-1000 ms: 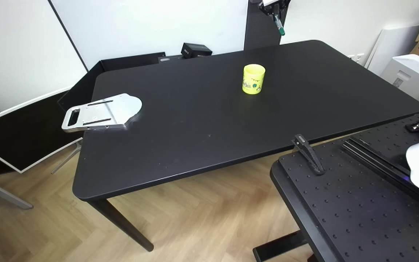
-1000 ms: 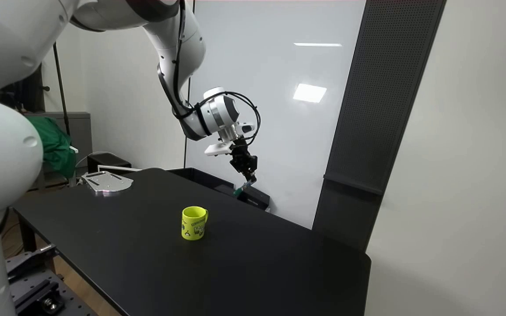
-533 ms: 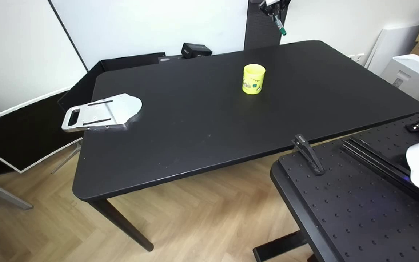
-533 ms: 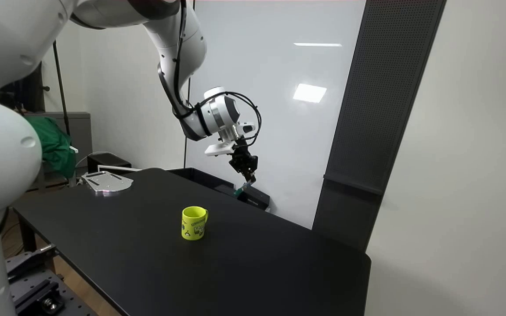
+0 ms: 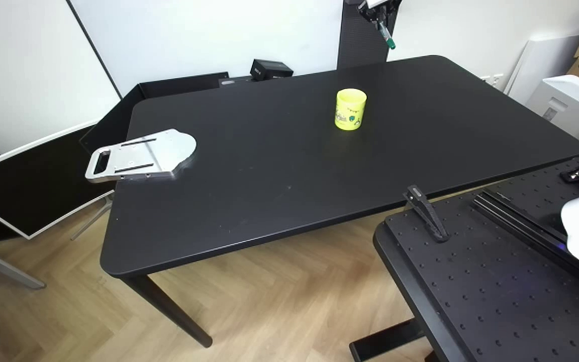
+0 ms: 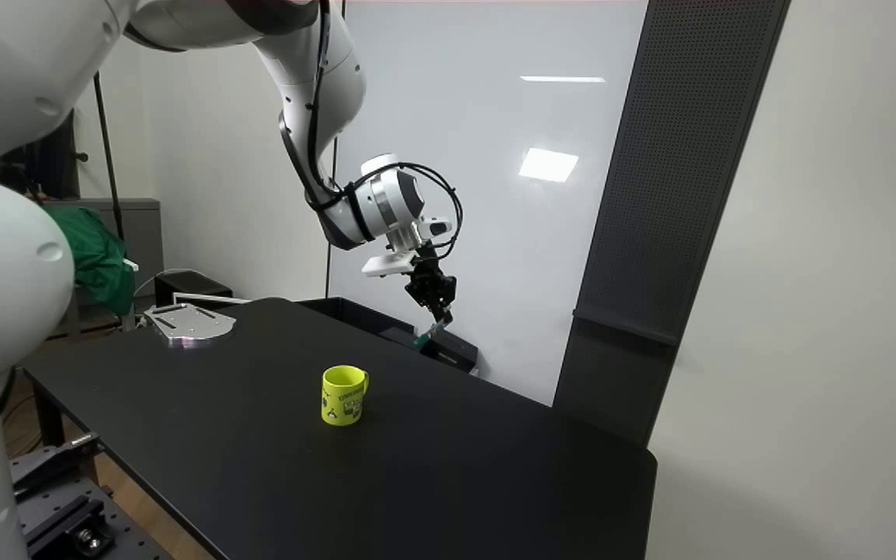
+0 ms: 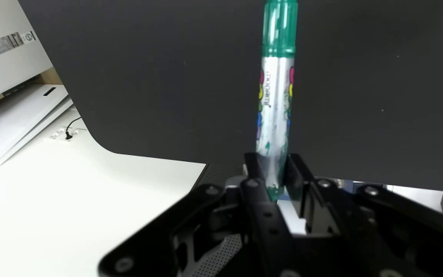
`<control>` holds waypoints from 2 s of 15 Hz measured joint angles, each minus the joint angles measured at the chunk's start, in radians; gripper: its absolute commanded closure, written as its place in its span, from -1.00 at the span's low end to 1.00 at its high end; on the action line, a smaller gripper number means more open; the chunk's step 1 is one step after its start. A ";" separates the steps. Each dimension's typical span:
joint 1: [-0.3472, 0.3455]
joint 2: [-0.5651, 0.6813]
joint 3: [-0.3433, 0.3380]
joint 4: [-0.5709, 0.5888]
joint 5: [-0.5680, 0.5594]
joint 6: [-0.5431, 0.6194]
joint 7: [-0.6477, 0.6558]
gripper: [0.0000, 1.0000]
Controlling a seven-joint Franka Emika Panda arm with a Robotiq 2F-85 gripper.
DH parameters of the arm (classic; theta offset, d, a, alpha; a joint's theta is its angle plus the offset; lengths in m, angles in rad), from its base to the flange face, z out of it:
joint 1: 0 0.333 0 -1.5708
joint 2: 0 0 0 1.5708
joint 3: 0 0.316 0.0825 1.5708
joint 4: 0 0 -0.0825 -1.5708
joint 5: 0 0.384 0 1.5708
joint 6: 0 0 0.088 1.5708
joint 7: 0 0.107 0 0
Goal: Pick up the marker and put it in the cup
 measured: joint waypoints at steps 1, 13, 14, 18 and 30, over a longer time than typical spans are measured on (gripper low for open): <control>0.000 0.000 0.000 0.000 0.000 0.000 0.000 0.89; 0.009 0.007 0.040 -0.002 0.000 0.000 -0.016 0.89; 0.010 0.007 0.046 -0.003 0.000 0.000 -0.021 0.89; 0.031 0.015 0.069 -0.008 0.000 0.000 -0.032 0.89; 0.086 0.049 0.114 -0.013 0.026 0.039 -0.082 0.89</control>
